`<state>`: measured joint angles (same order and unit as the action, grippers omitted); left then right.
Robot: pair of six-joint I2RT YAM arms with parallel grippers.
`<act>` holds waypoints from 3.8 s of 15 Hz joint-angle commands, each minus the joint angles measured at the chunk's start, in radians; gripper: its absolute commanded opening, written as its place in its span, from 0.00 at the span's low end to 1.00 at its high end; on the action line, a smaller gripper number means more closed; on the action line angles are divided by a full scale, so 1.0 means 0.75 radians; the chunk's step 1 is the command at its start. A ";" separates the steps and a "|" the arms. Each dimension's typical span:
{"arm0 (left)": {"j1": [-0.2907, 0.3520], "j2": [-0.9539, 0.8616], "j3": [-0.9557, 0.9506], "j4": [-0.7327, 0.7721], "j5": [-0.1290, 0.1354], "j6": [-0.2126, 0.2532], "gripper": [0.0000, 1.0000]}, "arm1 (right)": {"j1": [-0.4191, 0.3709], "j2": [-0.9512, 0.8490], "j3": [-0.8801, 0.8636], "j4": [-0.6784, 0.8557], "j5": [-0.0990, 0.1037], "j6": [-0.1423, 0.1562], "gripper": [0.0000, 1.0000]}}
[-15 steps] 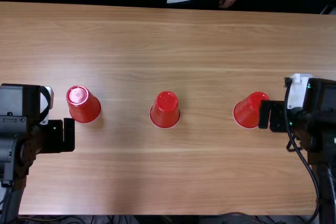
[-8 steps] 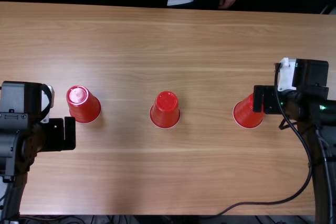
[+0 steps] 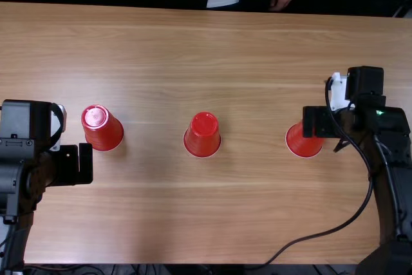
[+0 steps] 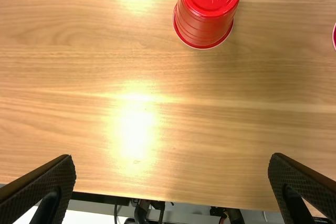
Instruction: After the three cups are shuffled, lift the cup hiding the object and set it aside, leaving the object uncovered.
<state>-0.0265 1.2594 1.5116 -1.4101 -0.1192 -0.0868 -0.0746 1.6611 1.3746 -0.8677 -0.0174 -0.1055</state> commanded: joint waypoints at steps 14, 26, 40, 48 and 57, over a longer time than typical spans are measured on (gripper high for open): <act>-0.010 0.000 -0.021 0.012 0.009 -0.024 1.00 | -0.009 0.199 0.014 0.002 -0.053 0.006 0.44; -0.010 -0.012 -0.089 0.017 0.014 -0.024 1.00 | -0.001 -0.155 0.065 0.004 -0.060 0.020 0.00; -0.020 -0.008 -0.089 0.017 0.017 -0.014 1.00 | -0.393 -0.403 -0.225 -0.001 -0.019 -0.002 0.00; -0.038 -0.004 -0.089 0.020 0.017 -0.012 1.00 | -0.481 -0.284 -0.440 0.004 -0.038 0.006 0.00; -0.034 -0.012 -0.089 0.017 0.017 -0.012 1.00 | -0.463 -0.282 -0.379 0.014 -0.033 0.001 1.00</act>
<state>-0.0467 1.2594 1.4590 -1.3964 -0.1150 -0.0929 -0.4278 1.4666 1.0565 -0.8593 -0.0414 -0.1051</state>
